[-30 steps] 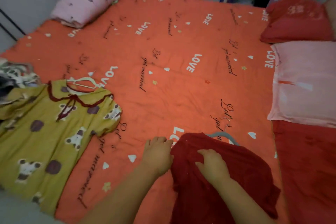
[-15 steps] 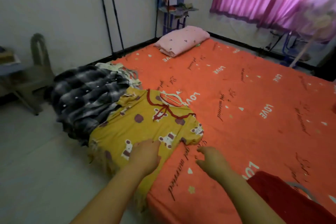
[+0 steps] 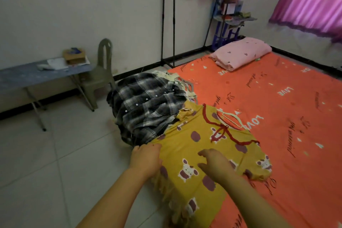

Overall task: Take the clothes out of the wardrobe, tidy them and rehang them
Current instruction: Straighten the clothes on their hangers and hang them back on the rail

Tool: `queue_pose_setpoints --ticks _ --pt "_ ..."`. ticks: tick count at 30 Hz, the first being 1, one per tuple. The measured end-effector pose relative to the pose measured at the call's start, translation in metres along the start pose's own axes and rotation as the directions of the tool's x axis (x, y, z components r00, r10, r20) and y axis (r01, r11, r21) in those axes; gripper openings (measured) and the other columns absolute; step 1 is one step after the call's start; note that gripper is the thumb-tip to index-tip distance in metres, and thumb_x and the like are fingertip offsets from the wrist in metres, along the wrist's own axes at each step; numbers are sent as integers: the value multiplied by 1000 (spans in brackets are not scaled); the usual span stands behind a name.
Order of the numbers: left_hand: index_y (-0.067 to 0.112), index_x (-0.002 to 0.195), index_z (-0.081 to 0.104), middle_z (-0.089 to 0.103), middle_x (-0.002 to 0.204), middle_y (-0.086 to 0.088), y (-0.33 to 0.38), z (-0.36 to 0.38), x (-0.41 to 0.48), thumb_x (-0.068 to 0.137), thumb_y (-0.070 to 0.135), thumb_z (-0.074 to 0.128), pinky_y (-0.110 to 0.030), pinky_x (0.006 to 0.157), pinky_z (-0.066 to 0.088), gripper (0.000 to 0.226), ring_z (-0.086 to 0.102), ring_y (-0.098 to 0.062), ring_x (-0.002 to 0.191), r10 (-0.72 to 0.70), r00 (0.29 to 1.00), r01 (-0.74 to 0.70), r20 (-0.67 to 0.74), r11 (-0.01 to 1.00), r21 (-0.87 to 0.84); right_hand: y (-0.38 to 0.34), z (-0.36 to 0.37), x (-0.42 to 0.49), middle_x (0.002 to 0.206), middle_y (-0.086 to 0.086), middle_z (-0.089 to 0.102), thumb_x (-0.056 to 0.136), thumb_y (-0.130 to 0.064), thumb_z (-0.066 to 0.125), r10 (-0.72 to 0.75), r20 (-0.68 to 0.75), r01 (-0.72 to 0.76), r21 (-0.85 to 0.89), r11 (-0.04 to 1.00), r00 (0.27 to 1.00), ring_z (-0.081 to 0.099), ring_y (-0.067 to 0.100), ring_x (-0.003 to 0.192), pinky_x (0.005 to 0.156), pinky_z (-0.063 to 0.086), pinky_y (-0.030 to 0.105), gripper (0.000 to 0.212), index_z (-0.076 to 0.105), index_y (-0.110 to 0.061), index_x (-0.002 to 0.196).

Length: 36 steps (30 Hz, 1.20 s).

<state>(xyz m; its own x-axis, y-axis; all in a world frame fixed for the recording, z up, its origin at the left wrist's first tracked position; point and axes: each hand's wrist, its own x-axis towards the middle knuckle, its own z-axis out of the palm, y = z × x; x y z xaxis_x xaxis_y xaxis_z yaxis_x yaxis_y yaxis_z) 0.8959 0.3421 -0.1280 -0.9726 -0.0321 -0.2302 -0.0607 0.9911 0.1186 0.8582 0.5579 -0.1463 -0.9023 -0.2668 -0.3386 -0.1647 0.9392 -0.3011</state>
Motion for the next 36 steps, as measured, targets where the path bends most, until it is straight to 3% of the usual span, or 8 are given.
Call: queue_pose_setpoints --ticks 8,18,20,23,26,28,31,36 --pt "24 133 41 50 130 -3 -75 -40 107 92 36 48 -36 97 34 43 47 -24 119 -61 997 60 54 998 16 -59 -16 135 139 4 46 94 -31 56 -67 84 62 52 997 994 50 20 120 98 45 34 47 44 -19 137" --pt "24 139 35 49 131 -1 -141 -73 253 93 38 47 -37 102 33 49 46 -23 121 50 995 -52 85 999 17 -96 -42 273 136 6 49 97 -25 52 -15 86 12 42 999 996 53 21 116 93 46 34 44 43 -16 138" --pt "25 136 38 51 129 0 -155 -76 287 93 39 47 -37 100 33 46 47 -21 120 99 992 -100 81 995 9 -102 -45 299 126 9 55 96 -21 52 23 88 -27 43 999 996 57 23 103 85 48 36 35 50 -14 130" --pt "24 134 40 52 127 -1 -176 -80 338 93 38 47 -37 100 34 44 48 -22 118 200 975 -203 94 979 17 -114 -48 337 90 15 54 95 -20 52 115 57 -116 19 993 992 44 26 71 70 42 42 7 50 -16 90" --pt "22 136 38 52 126 -2 -200 -85 385 93 38 48 -37 99 36 46 49 -23 116 302 944 -308 134 951 31 -131 -48 372 74 13 44 95 -18 51 211 41 -214 58 975 977 35 21 59 72 22 36 24 41 -16 74" --pt "22 132 41 53 124 -2 -211 -88 412 93 39 48 -37 98 36 42 50 -22 113 352 923 -362 154 931 44 -137 -48 393 82 12 55 95 -19 51 242 64 -247 98 964 968 49 15 69 85 33 44 10 54 -15 87" --pt "22 132 41 52 126 -2 -221 -88 450 93 38 48 -38 99 34 43 48 -24 115 408 894 -420 186 907 29 -143 -48 422 129 16 53 94 -23 53 332 84 -341 145 929 940 43 30 127 110 31 43 40 48 -13 133" --pt "22 136 38 51 130 -1 -223 -83 507 93 39 49 -36 100 35 48 48 -22 118 460 862 -471 212 882 6 -135 -48 466 132 9 54 94 -26 53 394 84 -403 198 894 915 50 25 121 104 38 39 47 44 -16 139"
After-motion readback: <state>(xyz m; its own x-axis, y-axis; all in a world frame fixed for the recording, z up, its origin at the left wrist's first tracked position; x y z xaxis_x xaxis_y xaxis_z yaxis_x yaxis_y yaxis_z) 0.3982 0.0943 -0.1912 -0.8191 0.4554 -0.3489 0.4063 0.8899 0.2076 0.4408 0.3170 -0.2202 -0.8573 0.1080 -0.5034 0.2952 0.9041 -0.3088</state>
